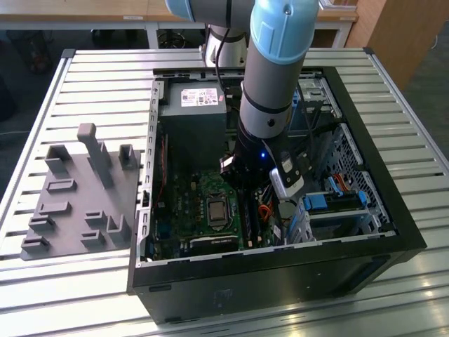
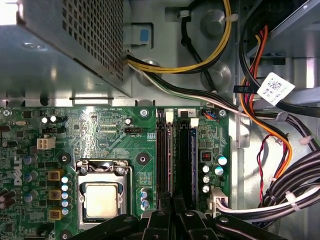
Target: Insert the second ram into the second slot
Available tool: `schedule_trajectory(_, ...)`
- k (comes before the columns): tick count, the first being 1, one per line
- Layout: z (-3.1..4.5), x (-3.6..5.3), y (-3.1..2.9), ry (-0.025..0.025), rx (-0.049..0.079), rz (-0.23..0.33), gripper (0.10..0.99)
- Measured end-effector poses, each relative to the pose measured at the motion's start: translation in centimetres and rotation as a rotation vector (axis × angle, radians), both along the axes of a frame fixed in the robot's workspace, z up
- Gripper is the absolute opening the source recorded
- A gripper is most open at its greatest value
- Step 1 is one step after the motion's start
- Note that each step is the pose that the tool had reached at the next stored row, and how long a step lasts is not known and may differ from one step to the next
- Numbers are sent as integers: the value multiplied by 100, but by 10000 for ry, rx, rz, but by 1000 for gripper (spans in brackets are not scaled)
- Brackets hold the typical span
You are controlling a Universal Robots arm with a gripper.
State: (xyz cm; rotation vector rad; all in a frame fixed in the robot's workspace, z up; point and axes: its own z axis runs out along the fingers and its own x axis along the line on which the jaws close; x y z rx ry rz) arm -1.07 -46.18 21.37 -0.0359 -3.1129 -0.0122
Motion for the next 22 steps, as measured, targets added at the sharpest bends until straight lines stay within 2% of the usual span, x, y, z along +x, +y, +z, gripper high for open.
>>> schedule_trajectory(8, -1, 0, 0, -1, -1, 0, 145)
schedule_trajectory(9, -1, 0, 0, -1, 0, 0, 208)
schedule_trajectory(14, 6, 0, 0, 0, -1, 0, 208)
schedule_trajectory(22, 145, 0, 0, 0, 0, -1, 208)
